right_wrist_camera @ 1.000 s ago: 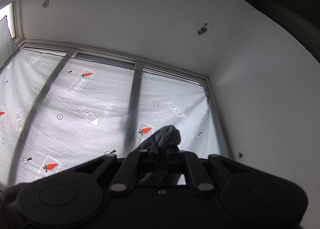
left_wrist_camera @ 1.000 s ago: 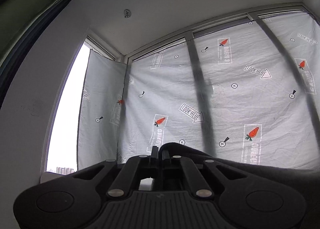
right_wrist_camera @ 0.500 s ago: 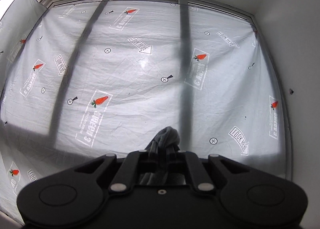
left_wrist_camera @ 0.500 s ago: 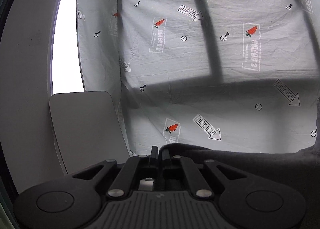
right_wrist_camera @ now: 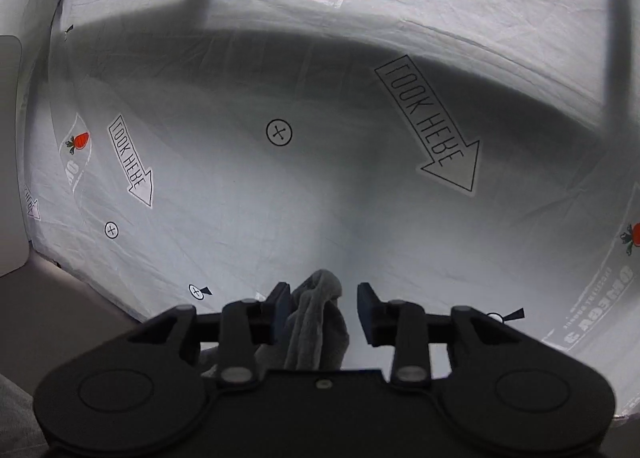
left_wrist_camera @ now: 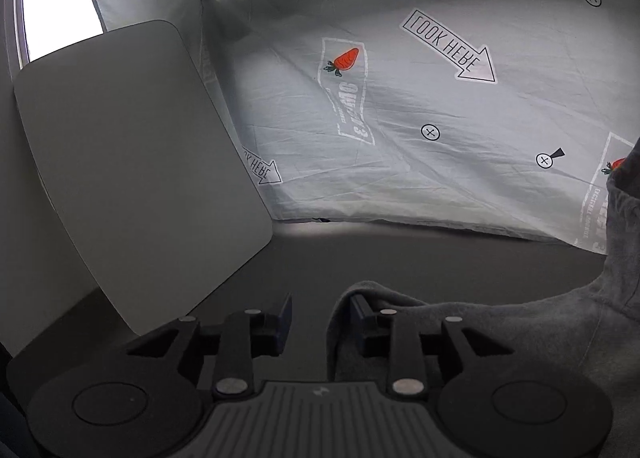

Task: Fold clothes
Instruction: 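Lay the hoodie flat and grasp a sleeve cuff with the right gripper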

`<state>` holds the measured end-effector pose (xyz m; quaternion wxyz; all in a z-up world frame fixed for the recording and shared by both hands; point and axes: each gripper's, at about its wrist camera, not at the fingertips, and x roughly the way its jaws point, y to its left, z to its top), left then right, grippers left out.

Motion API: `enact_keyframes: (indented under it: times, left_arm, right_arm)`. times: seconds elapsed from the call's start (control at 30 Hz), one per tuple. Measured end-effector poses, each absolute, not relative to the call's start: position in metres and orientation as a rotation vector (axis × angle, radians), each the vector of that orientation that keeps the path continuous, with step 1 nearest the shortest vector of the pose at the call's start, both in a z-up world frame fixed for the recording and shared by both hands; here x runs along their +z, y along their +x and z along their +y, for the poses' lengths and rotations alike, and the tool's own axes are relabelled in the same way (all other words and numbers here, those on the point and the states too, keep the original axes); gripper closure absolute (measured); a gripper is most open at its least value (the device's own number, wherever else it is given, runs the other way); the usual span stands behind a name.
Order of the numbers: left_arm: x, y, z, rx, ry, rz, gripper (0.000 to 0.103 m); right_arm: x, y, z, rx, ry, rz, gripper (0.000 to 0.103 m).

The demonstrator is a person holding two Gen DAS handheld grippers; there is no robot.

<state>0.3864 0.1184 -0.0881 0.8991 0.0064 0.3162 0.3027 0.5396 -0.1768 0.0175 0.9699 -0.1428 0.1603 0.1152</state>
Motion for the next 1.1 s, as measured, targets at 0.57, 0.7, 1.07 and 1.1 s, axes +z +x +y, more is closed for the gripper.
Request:
enact_keyframes:
  times: [0.57, 0.7, 1.07, 1.1]
  left_arm:
    - [-0.128, 0.304, 0.032, 0.230, -0.068, 0.826, 0.018]
    - [-0.118, 0.282, 0.002, 0.175, -0.006, 0.812, 0.017]
    - [-0.106, 0.226, -0.014, 0.241, 0.056, 0.814, 0.015]
    - [-0.106, 0.222, -0.013, 0.254, 0.044, 0.821, 0.015]
  right_arm:
    - [-0.174, 0.250, -0.297, 0.078, -0.092, 1.000, 0.035]
    - [-0.181, 0.232, -0.296, 0.160, -0.054, 1.005, 0.032]
    - [-0.212, 0.246, -0.298, -0.068, -0.126, 0.955, 0.093]
    - [-0.206, 0.243, -0.299, -0.106, -0.173, 0.904, 0.096]
